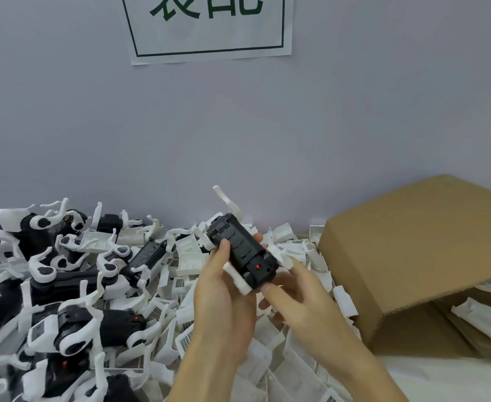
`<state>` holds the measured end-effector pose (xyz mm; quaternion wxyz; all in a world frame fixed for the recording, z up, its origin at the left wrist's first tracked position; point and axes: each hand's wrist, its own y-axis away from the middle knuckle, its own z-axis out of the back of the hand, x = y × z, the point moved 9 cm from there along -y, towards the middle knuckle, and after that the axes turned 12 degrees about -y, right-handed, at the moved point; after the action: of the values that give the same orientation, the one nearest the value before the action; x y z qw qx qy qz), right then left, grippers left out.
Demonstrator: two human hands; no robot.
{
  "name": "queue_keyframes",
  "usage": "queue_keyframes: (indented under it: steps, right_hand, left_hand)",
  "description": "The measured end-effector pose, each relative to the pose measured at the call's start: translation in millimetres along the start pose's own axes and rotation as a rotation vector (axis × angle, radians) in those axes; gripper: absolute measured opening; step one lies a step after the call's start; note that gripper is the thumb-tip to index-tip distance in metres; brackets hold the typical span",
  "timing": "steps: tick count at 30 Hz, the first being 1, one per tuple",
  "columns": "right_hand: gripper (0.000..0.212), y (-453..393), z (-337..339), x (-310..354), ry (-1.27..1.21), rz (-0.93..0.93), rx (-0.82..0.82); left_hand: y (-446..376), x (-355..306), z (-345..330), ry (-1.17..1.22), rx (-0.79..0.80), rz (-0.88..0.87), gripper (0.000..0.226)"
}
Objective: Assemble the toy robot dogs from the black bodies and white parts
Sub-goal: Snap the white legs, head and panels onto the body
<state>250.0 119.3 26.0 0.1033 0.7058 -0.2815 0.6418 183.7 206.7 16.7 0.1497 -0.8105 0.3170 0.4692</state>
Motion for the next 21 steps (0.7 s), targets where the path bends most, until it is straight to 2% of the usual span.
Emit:
queue_keyframes:
  steps: [3, 7, 10, 14, 16, 18, 21]
  right_hand:
    - [0.022, 1, -4, -1, -0.071, -0.028, 0.031]
    - [0.008, 2, -11, -4, -0.063, -0.024, 0.054]
    - [0.017, 0, -11, -9, -0.053, -0.025, -0.016]
    - [0.026, -1, -10, -15, -0.083, -0.064, -0.027]
    - [0.023, -1, -10, -19, -0.14, -0.095, -0.034]
    - [0.011, -2, -9, -23, -0.189, -0.127, -0.048]
    - [0.019, -4, -10, -29, -0.255, -0.14, -0.039]
  left_hand:
    - [-2, 0, 0, 0.008, 0.048, -0.017, 0.042]
    - [-2, 3, 1, -0.017, -0.011, 0.005, 0.04]
    - [0, 4, -2, -0.098, -0.021, 0.01, 0.045]
    - [0, 2, -3, -0.16, -0.031, -0.04, 0.04]
    - [0, 2, -2, -0.174, -0.034, -0.045, 0.039]
    - [1, 4, -1, -0.2, -0.044, -0.022, 0.042]
    - [1, 6, 0, -0.196, -0.058, -0.012, 0.043]
